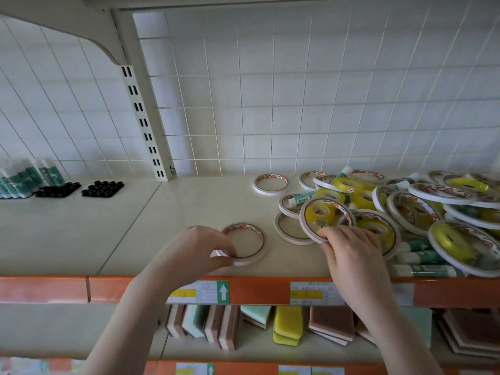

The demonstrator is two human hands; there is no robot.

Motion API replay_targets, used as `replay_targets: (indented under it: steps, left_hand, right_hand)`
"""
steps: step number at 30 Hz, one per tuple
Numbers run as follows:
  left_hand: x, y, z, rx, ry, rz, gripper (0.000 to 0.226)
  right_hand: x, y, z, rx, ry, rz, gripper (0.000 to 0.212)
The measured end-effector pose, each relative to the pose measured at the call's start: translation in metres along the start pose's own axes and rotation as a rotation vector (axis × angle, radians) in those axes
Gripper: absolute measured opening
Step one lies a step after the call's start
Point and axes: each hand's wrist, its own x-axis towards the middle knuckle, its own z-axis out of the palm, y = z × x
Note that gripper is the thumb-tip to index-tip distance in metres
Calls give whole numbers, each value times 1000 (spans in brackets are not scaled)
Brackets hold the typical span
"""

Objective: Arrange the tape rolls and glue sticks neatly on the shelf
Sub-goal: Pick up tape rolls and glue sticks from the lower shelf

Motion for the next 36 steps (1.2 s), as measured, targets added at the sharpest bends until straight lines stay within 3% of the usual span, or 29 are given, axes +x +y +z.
replay_targets:
  steps: [4, 9, 17, 22, 27, 32, 36]
  left_hand:
    - [-6, 9, 3, 54, 192, -43, 10]
    - [-15, 8, -3, 74, 376, -40, 31]
    - [-56, -19, -30, 201, 485, -241, 20]
    - [-110, -65, -47, 196, 591, -283, 32]
    - [-177, -140, -75, 205, 627, -307, 20]
    - [-246, -232, -125, 286, 641, -269, 31]
    - [-291, -293, -166, 319, 640, -282, 22]
  right_hand:
    - [3, 1, -1, 16, 33, -31, 22]
    - [19, -1, -1, 60, 60, -118, 20]
    - [60, -56, 24, 149, 55, -247, 12]
    - [60, -127, 43, 207, -11, -300, 21]
    - [64, -225, 66, 251, -57, -302, 22]
    - [73, -341, 90, 291, -57, -264, 16]
    - [87, -425, 106, 328, -40, -265, 16]
